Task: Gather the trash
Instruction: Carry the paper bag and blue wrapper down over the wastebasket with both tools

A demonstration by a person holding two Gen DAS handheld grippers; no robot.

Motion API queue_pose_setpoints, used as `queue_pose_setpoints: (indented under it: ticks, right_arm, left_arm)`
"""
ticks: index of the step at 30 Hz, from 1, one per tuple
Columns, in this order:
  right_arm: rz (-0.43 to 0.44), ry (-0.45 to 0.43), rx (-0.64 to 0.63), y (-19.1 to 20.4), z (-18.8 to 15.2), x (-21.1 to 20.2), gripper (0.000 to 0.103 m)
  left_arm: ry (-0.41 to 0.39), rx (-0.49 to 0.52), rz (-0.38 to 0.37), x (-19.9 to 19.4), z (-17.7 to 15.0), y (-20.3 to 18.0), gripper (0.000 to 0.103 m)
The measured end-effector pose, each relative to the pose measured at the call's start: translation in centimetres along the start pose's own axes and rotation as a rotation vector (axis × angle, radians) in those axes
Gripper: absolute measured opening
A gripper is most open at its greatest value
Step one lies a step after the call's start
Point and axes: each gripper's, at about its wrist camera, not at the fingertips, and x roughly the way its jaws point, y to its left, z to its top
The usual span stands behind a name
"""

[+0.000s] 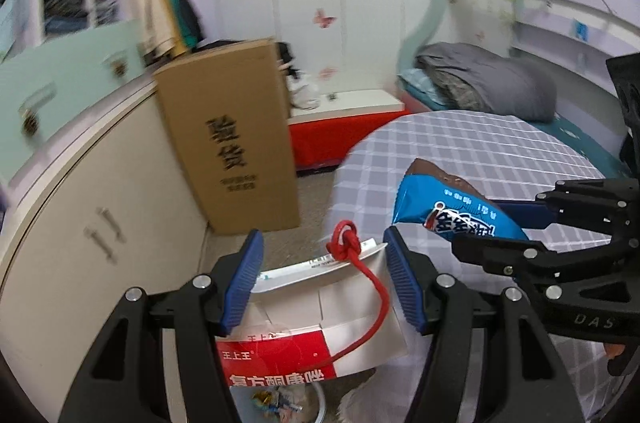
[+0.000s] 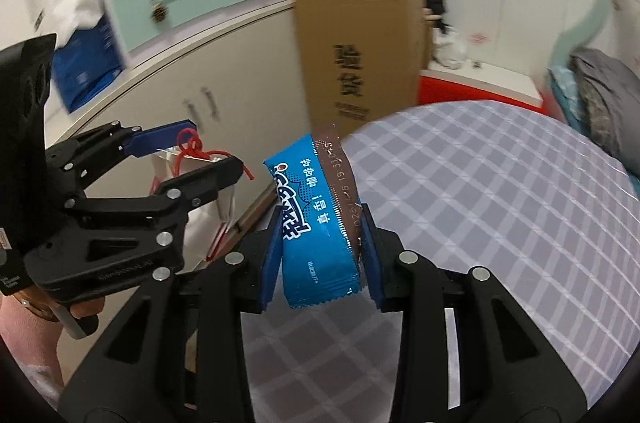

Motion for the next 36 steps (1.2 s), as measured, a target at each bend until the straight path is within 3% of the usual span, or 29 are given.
queue_pose_setpoints:
  ticks: [10, 16, 27, 36]
  right_arm:
    - [0.1, 0.105, -0.102, 12.1, -1.2, 6.9, 0.035]
    - [0.118, 0.198, -0.117, 16.1, -3.5, 12.6, 0.035]
    - [0.042, 0.347, -0.117, 16.2, -9.1, 22.1, 0.035]
    - [-0.017, 0.392, -0.1, 14.1, -11.2, 25.1, 0.036]
  left_arm:
    - [0.072, -0.207, 0.121, -1.9, -8.2, 12.3, 0.061]
    - [0.143, -0.294, 0.173, 0.1, -13.4, 15.9, 0.061]
    - [0.319, -0.456, 0.213, 7.8, -22.2, 18.6, 0.061]
    - [0.42, -0.548, 0.194, 13.4, -26.1, 18.3, 0.064]
